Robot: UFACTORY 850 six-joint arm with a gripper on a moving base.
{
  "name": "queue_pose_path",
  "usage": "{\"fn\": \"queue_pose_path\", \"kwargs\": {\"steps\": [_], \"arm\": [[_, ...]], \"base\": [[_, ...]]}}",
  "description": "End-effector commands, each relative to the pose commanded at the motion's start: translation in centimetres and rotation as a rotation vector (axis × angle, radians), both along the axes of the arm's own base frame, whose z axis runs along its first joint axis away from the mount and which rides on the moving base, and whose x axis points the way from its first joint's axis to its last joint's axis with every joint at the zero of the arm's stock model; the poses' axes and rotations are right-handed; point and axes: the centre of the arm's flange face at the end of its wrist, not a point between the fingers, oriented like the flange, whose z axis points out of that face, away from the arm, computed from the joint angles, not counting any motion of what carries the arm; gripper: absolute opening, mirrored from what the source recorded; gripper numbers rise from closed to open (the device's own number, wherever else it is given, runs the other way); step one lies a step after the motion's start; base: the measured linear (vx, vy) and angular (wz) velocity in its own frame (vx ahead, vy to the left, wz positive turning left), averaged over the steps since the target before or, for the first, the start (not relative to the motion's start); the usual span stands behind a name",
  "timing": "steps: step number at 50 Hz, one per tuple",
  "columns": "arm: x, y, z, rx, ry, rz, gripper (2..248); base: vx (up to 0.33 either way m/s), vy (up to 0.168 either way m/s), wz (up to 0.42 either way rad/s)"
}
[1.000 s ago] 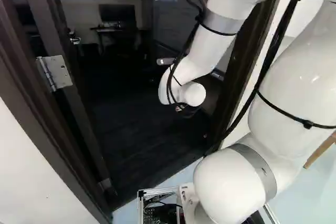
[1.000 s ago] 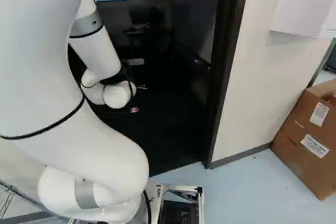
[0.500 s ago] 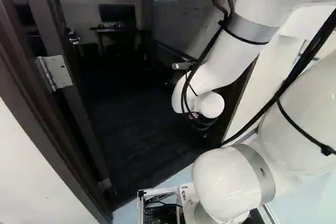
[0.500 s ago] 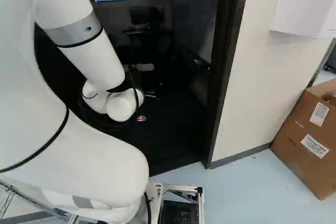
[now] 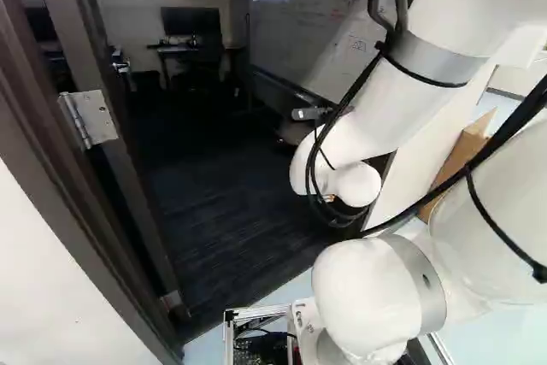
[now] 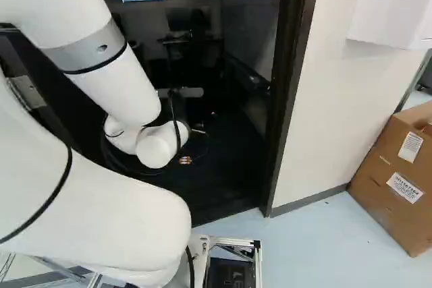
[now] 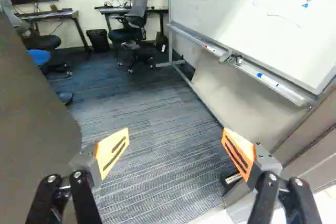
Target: Open the door and move inside
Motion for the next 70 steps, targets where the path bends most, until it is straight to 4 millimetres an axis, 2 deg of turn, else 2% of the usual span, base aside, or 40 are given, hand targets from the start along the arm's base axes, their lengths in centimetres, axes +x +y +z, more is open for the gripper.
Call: {"fn": "queue_pose_path", "kwargs": {"steps": [38,70], "arm": [[-0.33,-0.21,-0.08,-0.001,-0.001,-0.007,247],[-0.33,-0.21,-0.08,-0.001,-0.001,-0.007,247]], "base": [[0.001,0.002,0.005],[0.08,0.009,-0.001]]}}
